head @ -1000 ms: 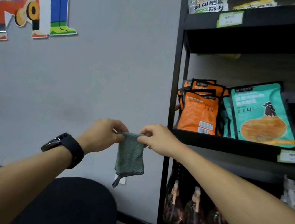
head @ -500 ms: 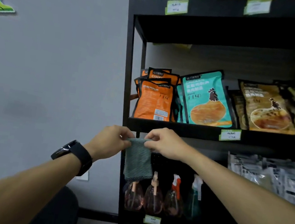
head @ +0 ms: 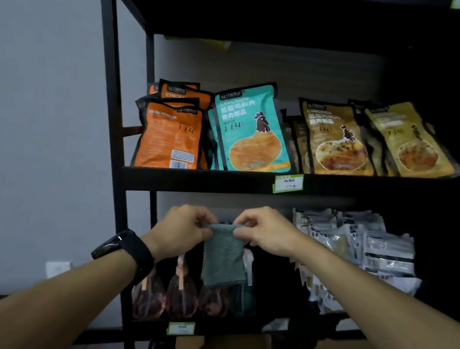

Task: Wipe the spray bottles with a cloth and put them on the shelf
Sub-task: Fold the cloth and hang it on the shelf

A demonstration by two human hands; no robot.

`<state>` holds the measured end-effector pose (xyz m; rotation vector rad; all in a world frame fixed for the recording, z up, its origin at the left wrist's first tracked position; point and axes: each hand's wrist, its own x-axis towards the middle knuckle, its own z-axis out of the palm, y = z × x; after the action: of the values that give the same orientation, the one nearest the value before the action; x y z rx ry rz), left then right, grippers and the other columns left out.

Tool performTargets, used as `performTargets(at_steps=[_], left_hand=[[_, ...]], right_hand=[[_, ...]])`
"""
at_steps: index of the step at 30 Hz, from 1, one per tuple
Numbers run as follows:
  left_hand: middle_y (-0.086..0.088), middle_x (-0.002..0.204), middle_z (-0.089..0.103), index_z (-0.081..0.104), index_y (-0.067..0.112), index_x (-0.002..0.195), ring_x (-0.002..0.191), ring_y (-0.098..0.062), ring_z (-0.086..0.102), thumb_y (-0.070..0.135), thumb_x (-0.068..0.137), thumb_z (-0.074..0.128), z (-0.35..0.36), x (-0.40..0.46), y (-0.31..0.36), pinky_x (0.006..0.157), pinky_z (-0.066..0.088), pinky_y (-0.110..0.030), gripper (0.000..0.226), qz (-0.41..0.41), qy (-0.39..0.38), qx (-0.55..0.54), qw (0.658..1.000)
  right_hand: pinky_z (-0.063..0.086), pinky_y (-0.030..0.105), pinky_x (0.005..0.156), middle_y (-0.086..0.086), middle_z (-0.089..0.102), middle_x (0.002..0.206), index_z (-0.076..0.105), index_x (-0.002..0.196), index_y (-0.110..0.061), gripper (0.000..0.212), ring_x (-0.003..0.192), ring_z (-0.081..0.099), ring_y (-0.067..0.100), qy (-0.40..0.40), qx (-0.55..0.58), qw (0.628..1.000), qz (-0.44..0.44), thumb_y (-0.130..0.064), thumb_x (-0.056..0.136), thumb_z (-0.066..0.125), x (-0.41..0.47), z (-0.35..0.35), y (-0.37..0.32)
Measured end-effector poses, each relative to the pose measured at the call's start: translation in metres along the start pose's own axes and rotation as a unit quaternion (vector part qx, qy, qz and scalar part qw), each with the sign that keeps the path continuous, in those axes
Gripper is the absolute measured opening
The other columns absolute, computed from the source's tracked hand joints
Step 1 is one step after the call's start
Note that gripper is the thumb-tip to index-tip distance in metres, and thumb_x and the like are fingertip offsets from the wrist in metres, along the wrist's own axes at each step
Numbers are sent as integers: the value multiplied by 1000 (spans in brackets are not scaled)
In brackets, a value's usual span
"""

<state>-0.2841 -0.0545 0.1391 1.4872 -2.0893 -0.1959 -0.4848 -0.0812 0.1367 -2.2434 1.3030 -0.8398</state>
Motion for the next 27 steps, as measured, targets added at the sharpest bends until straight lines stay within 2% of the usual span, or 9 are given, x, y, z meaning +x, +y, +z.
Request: performTargets(at_steps=[2, 4, 8, 12, 15, 18, 23, 27], left_hand=[[8, 94, 66, 70, 21, 102, 86, -6, 59, 18, 94, 64, 12, 7, 8, 63, 39, -7, 11, 12, -6, -8, 1000], [10, 92, 66, 69, 25, 97, 82, -3, 59, 18, 94, 64, 25, 13, 14, 62, 40, -3, 9, 24, -16, -23, 999], [9, 94, 69, 71, 21, 97, 86, -6, 62, 17, 93, 65, 50, 25, 26, 75, 47, -15, 8, 37, -38, -40, 998], [7, 95, 72, 74, 18, 100, 80, -1, 61, 16, 92, 66, 73, 35, 35, 65, 42, -4, 12, 52, -45, -56, 996], [7, 94, 72, 73, 19, 99, 78, 1, 60, 16, 92, 66, 89, 42, 41, 64, 41, -4, 11, 58, -56, -67, 995], [8, 94, 71, 73, 20, 99, 80, -3, 62, 17, 92, 66, 105, 47, 45, 67, 43, -10, 11, 59, -66, -73, 993], [9, 87, 69, 72, 21, 97, 66, 1, 57, 14, 93, 65, 131, 52, 48, 67, 48, -18, 11, 68, -63, -87, 992], [15, 82, 65, 71, 23, 97, 69, 1, 58, 14, 92, 65, 151, 53, 49, 69, 52, -22, 12, 71, -46, -93, 992]], right_hand=[[55, 26, 68, -1, 67, 84, 70, 101, -9, 14, 75, 65, 12, 2, 1, 1000, 14, -18, 91, 67, -6, -7, 14], [55, 26, 69, -1, 68, 86, 70, 103, -9, 17, 78, 66, 14, 5, 8, 999, 32, -20, 91, 66, -12, -13, 27], [54, 27, 71, -2, 68, 86, 71, 99, -13, 11, 81, 66, 13, 12, 18, 998, 54, -19, 91, 67, -22, -23, 52], [52, 22, 66, -6, 68, 79, 71, 93, -18, 5, 71, 64, 5, 23, 25, 997, 76, -20, 89, 68, -33, -30, 74], [52, 20, 64, -7, 67, 77, 72, 95, -16, 7, 67, 62, 2, 30, 29, 995, 91, -19, 89, 68, -41, -34, 89], [54, 20, 66, -7, 67, 77, 72, 95, -16, 7, 66, 63, -1, 26, 32, 994, 99, -18, 90, 68, -49, -37, 102], [52, 19, 66, -6, 69, 80, 71, 94, -18, 5, 66, 63, 0, 24, 31, 993, 111, -18, 90, 68, -56, -38, 121], [53, 19, 66, -7, 68, 81, 71, 98, -16, 9, 68, 63, 0, 16, 23, 993, 117, -17, 91, 66, -60, -38, 132]])
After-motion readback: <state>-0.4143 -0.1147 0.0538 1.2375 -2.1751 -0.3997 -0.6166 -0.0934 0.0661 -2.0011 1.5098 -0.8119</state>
